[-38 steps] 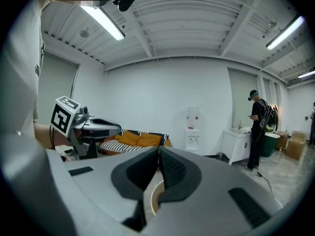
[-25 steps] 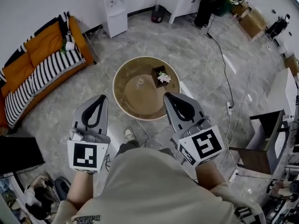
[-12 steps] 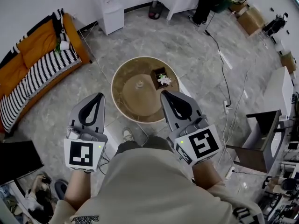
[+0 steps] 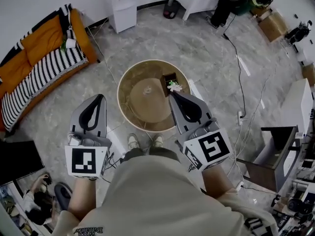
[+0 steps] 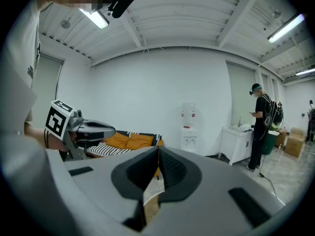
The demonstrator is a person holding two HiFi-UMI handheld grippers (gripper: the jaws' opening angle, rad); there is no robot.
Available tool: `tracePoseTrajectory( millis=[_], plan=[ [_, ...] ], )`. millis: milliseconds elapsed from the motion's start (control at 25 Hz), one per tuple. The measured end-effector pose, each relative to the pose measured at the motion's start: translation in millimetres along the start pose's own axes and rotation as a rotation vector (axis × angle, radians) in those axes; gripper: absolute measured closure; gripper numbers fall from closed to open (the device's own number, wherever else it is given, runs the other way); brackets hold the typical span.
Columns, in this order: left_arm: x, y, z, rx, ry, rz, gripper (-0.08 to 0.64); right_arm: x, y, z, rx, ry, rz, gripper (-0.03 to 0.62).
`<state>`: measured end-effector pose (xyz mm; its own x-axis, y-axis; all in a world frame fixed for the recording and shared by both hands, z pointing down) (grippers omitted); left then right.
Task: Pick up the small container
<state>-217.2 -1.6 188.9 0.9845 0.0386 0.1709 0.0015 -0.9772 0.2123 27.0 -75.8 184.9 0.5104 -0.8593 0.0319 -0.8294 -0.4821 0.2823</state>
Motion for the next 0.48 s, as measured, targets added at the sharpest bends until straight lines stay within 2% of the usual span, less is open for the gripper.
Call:
tracePoseTrajectory(
  millis=[120, 280, 480],
  plan=[
    [6.9, 9.0, -2.8, -0.003, -0.008, -0.005, 0.554, 12.2, 4.6, -10.1, -0.005, 0.028, 0.028, 0.595],
    [5.0, 24.2, -5.7, -0.005, -0.014, 0.006, 0.554, 22.9, 16.6, -20.4, -0.019, 0.020, 0.041, 0.595],
    [3.3, 45.8, -10.9, 0.023, -0.013, 0.031, 0.554, 38.8, 29.1, -21.9, 0.044, 0.032, 0.011, 0.595]
  ],
)
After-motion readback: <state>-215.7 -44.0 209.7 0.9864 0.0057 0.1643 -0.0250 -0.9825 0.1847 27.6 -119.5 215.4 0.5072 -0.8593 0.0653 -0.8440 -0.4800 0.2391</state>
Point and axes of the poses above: the fingertips, and each gripper's own axes: y forward along the fingers, x to its right, z out of its top, the point moved 9 cm from there along -y, backward along the fingers, and after that the axes turned 9 degrees about z, right-handed, at the moved point
